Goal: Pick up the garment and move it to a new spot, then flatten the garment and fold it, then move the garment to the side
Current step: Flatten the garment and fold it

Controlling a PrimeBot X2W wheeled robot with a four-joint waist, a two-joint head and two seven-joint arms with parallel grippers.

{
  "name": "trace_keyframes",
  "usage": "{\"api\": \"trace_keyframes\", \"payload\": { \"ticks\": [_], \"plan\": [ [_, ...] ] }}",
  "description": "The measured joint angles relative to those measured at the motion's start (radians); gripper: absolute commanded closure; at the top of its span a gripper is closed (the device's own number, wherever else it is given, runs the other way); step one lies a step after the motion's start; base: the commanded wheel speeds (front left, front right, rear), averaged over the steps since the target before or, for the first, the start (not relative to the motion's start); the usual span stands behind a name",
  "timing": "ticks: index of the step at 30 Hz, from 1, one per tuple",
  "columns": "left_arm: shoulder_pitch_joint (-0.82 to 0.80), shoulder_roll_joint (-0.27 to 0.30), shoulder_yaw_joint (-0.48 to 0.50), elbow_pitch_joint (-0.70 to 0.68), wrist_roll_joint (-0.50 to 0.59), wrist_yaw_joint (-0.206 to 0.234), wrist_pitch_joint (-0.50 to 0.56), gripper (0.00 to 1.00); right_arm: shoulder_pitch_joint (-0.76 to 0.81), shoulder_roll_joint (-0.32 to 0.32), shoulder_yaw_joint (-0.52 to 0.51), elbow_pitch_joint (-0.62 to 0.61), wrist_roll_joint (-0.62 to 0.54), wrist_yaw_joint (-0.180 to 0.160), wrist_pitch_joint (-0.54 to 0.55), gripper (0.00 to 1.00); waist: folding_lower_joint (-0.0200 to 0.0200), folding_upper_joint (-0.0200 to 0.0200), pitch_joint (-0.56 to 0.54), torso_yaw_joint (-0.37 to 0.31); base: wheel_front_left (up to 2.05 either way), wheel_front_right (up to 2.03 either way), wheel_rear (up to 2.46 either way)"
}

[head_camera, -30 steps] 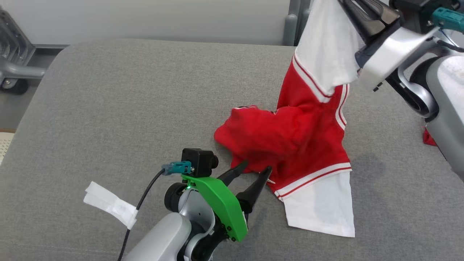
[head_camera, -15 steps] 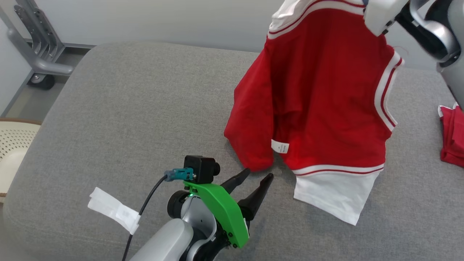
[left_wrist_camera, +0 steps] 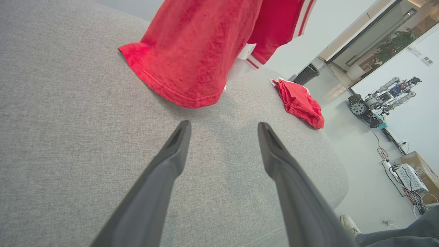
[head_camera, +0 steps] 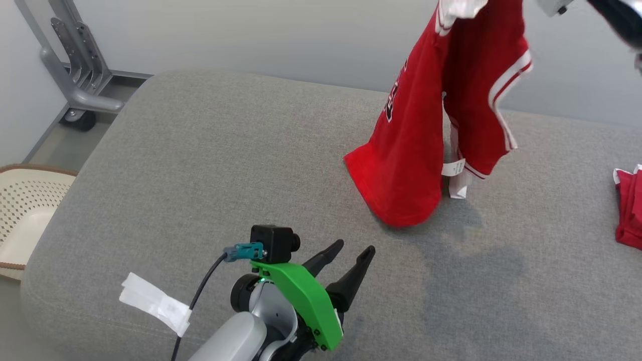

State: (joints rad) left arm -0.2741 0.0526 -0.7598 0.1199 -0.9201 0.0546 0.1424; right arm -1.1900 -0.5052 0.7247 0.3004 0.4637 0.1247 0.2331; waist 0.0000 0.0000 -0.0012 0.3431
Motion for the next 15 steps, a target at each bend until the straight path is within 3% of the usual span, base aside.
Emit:
{"api": "trace_keyframes", "payload": {
  "ticks": [7, 13, 15],
  "plan": [
    [0.032, 0.003, 0.018, 0.002, -0.001, 0.011, -0.012, 0.00, 0.203, 0.016, 0.089, -0.065, 0.103, 0.000, -0.024, 1.00, 0.0000, 0.0000, -0.009, -0.017, 0.00, 0.00, 0.00],
    [0.059, 0.040, 0.045, 0.001, -0.001, 0.026, -0.020, 0.00, 0.303, -0.023, 0.013, -0.097, 0.151, 0.003, -0.066, 1.00, 0.0000, 0.0000, -0.009, -0.059, 0.00, 0.00, 0.00],
    [0.073, 0.052, 0.047, -0.001, -0.001, 0.030, -0.020, 0.00, 0.343, -0.056, -0.014, -0.096, 0.162, -0.019, -0.067, 1.00, 0.0000, 0.0000, -0.008, -0.078, 0.00, 0.00, 0.00]
  ]
}}
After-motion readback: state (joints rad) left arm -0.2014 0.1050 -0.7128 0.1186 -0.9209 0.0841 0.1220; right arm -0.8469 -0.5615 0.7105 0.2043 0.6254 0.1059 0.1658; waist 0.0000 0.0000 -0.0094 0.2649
